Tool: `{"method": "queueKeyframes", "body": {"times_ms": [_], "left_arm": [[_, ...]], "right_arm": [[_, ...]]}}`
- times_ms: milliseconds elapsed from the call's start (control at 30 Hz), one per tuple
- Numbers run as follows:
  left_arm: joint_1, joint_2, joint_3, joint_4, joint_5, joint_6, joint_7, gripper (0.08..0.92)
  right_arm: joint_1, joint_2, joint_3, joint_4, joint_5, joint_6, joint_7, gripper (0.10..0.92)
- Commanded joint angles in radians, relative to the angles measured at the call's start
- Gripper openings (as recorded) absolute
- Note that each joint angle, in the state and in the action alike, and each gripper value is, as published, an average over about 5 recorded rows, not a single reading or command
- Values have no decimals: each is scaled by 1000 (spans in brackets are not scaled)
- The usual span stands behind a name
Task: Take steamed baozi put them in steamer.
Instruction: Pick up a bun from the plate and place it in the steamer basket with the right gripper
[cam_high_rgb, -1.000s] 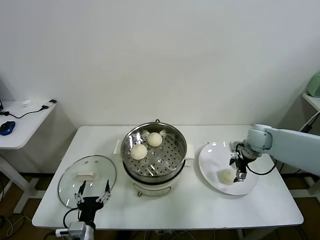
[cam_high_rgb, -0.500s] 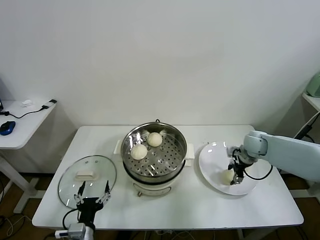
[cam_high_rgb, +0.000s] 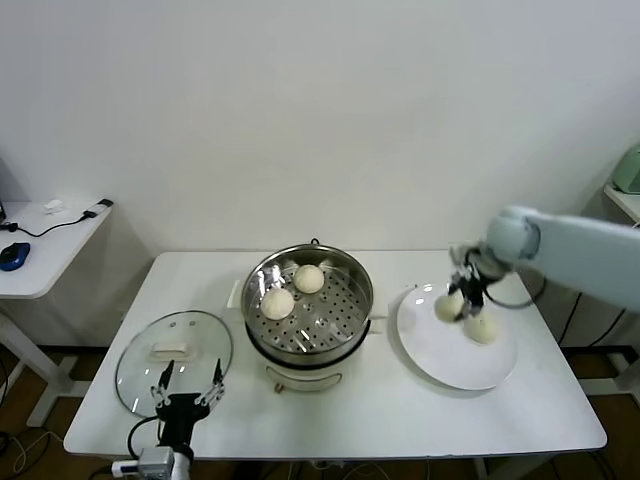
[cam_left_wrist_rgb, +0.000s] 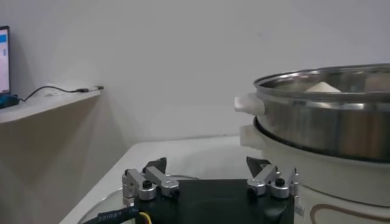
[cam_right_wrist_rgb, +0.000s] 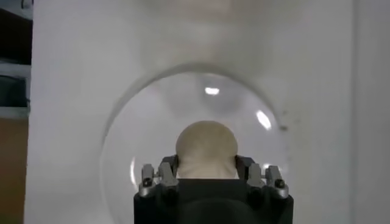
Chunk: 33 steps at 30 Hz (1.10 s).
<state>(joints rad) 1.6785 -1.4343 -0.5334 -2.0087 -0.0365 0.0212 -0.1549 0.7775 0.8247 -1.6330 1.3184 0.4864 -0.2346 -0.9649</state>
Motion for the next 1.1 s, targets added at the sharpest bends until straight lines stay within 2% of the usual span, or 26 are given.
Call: {"method": "queueKeyframes", "body": {"times_ms": [33, 267, 500, 800, 1100], "left_arm": [[-1, -1, 10, -8, 10, 2, 4, 823], [-2, -1, 9, -12, 10, 3, 3, 823], [2, 2, -5, -10, 3, 0, -1, 823], [1, 1, -10, -1, -1, -1, -7, 823], [-2, 3, -9, 3, -3, 0, -8, 823]], "right_arm": [[351, 303, -7, 84, 82, 263, -74, 628], [221, 476, 66, 184, -61, 469, -74, 628], [38, 542, 57, 142, -256, 630, -54, 631], [-116, 560, 62, 42, -370, 661, -8, 636], [-164, 574, 70, -22, -391, 670, 0, 636]]}}
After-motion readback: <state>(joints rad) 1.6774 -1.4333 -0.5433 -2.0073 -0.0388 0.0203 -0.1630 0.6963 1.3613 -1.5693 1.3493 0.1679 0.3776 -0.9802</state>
